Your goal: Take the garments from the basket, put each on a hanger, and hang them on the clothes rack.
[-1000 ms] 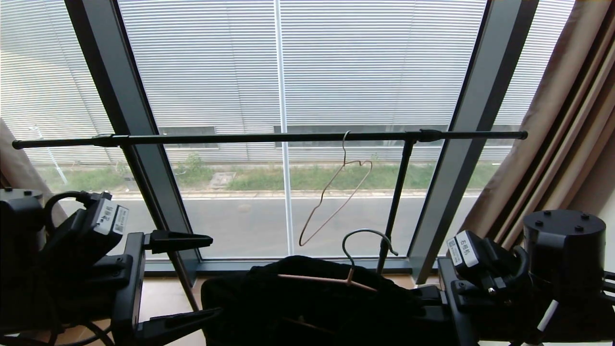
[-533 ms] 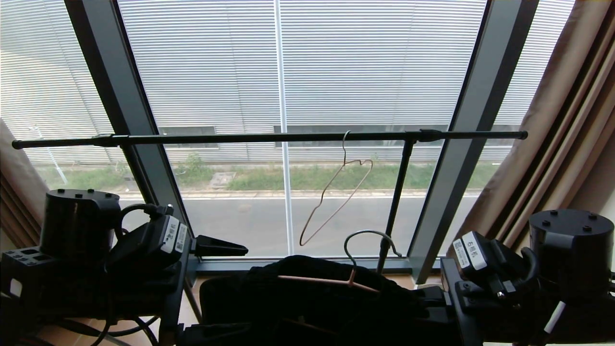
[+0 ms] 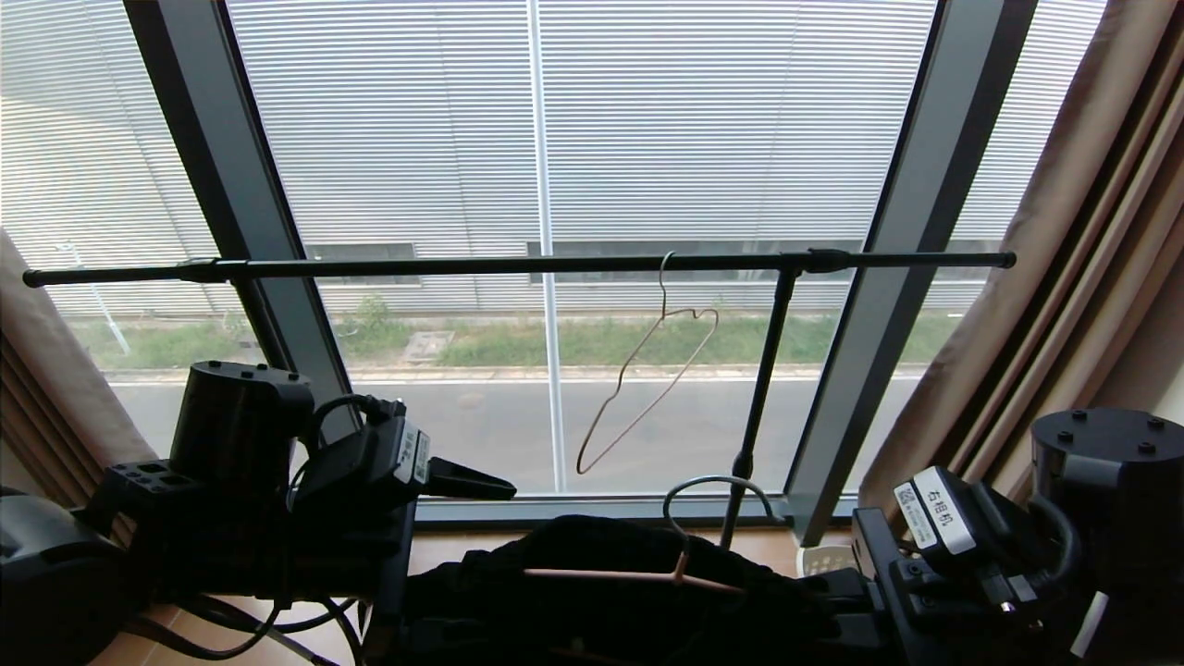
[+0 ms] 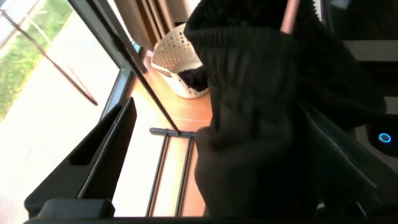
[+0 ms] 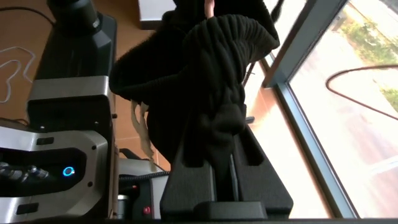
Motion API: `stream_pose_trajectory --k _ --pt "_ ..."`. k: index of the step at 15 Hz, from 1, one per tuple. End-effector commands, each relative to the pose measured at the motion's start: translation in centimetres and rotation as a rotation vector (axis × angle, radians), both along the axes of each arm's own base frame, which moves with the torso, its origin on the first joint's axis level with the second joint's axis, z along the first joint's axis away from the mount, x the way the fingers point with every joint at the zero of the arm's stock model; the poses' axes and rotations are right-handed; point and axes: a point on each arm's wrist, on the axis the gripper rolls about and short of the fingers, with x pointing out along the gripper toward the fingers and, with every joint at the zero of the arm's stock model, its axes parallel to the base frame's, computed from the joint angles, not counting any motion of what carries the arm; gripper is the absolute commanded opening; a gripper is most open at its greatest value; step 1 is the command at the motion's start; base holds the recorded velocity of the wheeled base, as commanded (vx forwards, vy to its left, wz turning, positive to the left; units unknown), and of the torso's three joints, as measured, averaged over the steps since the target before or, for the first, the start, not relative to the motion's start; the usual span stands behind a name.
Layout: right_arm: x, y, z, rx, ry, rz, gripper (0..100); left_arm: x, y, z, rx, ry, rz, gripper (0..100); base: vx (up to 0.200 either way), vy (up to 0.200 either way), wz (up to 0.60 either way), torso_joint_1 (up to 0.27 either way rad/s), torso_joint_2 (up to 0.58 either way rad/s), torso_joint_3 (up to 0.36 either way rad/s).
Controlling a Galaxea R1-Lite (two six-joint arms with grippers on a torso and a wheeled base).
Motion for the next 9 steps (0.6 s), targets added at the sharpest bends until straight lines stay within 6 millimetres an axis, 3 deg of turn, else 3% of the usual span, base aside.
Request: stream_pose_trajectory --k 1,3,4,9 --pt "0.07 0.05 0.06 0.002 -0.001 0.002 0 0.11 -0.77 -0.54 0.011 0.019 -0.023 100 0.000 0.000 0.00 0.000 0.00 0.000" --pt "0.09 0.07 0.03 0.002 -0.001 0.001 0 0.11 -1.07 -0.55 0.010 0.020 -0.033 100 0.000 0.000 0.00 0.000 0.00 0.000" --pt "0.11 0.08 0.00 0.001 0.000 0.001 0 0.13 -1.08 -0.52 0.011 0.019 -0.032 0 0.000 0.000 0.00 0.000 0.00 0.000" --pt "0.42 0.12 -0.11 -0.001 0.006 -0.004 0 -0.65 -0.73 -0.44 0.006 0.023 -0.032 0 0.000 0.000 0.00 0.000 0.00 0.000"
